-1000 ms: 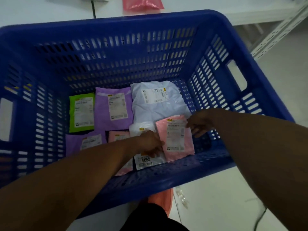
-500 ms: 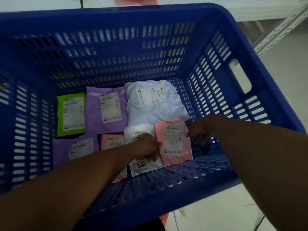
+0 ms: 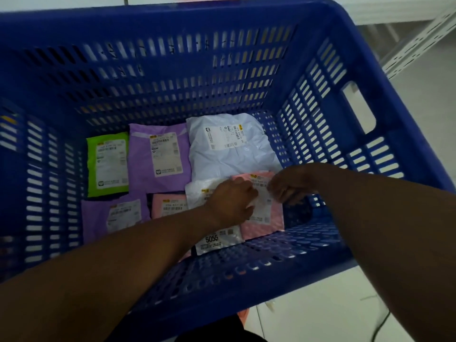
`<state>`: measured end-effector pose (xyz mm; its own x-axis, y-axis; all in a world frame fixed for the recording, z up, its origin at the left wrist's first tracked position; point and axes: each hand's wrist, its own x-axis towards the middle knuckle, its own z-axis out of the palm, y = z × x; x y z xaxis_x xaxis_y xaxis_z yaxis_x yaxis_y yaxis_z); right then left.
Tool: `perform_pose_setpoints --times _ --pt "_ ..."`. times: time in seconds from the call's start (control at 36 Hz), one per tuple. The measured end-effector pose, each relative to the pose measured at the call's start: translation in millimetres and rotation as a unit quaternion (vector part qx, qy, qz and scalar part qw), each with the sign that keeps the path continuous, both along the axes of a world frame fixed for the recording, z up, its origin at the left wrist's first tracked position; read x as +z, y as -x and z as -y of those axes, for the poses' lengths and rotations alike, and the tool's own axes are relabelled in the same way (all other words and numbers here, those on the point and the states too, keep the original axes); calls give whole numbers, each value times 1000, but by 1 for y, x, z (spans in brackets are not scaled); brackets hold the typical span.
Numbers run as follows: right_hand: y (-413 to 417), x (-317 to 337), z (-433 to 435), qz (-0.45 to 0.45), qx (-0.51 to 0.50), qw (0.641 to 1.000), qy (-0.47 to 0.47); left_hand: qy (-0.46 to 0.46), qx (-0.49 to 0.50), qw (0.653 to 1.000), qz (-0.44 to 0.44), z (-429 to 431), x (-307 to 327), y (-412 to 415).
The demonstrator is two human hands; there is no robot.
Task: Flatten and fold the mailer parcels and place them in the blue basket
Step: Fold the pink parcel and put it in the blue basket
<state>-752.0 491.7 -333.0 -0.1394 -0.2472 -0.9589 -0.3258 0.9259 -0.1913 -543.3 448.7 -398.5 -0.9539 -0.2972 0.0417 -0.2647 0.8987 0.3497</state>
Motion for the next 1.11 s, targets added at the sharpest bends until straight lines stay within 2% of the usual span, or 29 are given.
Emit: perform_pose_setpoints --times 0.11,0.25,0.42,0.58,0.75,0.94,1.11 --pt "-10 2 1 41 -20 999 11 62 -81 994 48 -1 -14 3" --pt "-16 -8 2 39 -25 999 -6 116 -64 981 140 -4 -32 -5" --pt "-18 -8 8 40 -24 999 -24 154 -95 964 194 8 -39 -16" --pt "-21 -5 17 33 -6 999 -17 128 -112 970 174 19 -36 -33" --pt "-27 11 33 80 34 996 -1 119 -106 979 126 31 -26 -45" --pt "-50 37 59 26 10 998 59 116 -3 988 99 56 24 -38" --pt "-83 86 99 -43 15 994 102 157 25 981 110 103 80 -34"
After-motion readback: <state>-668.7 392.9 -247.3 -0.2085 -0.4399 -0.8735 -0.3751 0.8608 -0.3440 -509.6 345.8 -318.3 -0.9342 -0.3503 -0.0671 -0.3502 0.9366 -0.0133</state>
